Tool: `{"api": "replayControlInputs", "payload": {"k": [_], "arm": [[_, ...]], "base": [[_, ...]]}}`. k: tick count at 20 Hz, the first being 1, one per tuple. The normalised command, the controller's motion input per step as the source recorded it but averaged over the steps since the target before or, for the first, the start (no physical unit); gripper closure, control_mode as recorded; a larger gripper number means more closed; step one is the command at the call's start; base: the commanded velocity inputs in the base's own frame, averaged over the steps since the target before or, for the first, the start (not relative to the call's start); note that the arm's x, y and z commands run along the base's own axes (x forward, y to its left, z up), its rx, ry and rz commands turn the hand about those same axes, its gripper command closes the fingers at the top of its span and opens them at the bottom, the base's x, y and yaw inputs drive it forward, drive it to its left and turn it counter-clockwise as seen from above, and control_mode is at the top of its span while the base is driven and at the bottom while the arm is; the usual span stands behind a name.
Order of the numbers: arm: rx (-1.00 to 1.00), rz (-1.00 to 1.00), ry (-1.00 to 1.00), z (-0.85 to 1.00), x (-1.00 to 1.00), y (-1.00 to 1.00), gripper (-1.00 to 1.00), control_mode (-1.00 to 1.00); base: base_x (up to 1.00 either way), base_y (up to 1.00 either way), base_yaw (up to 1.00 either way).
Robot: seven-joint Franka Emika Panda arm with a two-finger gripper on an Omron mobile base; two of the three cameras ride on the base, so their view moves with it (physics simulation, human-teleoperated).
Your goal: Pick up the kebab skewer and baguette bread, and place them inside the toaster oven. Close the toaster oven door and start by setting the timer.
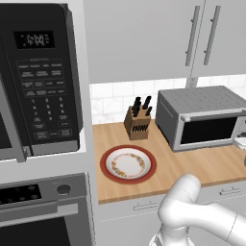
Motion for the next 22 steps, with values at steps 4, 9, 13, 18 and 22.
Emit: {"api": "replayControlInputs", "payload": {"k": [4,9,13,18,22], "arm": [[0.0,0.0,0.0,-0.01,0.0,0.0,1.0,-1.0],[0.01,0.0,0.0,-0.06,0.06,0.0,1.0,-1.0],[0.07,0.0,0.0,0.0,0.0,0.0,1.0,-1.0],[0.14,0.0,0.0,0.0,0.0,0.0,1.0,-1.0],[0.17,0.0,0.0,0.0,0.0,0.0,1.0,-1.0]], "base": [[0.0,0.0,0.0],[0.0,0.0,0.0],[0.0,0.0,0.0],[0.0,0.0,0.0],[0.0,0.0,0.0]]}}
